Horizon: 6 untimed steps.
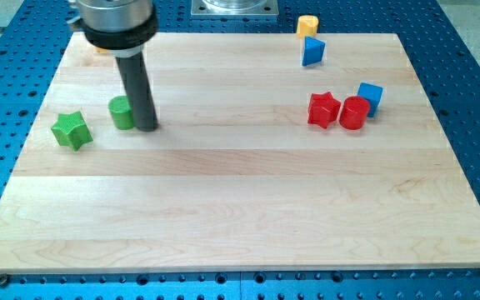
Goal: Move your arm to the right
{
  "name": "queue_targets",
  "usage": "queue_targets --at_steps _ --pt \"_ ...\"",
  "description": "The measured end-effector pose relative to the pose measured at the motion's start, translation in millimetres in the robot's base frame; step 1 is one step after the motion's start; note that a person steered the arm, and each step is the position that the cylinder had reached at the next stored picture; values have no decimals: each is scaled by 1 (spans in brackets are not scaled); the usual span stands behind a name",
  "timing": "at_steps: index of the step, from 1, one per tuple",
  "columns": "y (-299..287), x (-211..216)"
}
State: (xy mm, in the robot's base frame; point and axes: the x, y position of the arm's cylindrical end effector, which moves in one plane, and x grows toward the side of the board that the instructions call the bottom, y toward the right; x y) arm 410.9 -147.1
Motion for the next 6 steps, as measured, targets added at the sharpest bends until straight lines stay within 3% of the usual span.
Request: queue_targets --at_steps 1,2,4,6 --pt "28 -29" --pt "-1 -48" --pt "-29 -19" --pt "23 -27"
